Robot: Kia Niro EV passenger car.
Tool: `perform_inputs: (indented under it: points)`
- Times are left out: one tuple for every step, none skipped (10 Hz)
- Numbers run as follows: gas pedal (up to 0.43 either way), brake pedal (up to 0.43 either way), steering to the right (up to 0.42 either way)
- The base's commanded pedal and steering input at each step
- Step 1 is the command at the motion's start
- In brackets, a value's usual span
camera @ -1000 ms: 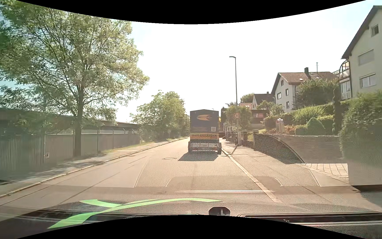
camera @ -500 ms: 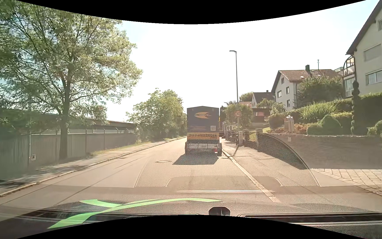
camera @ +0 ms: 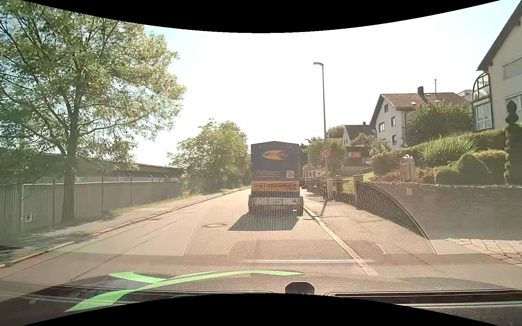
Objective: Follow the waypoints while adhering to traffic rules and regulations
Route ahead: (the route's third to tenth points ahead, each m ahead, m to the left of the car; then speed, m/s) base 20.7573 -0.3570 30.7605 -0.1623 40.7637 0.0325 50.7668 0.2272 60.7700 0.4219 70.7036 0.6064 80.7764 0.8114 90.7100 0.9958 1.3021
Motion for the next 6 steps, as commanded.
perform_inputs:
  points:
    - [0.000, 0.244, 0.029]
    - [0.000, 0.244, 0.029]
    - [0.000, 0.244, 0.029]
    - [0.000, 0.244, 0.029]
    - [0.000, 0.256, 0.029]
    - [0.000, 0.268, 0.029]
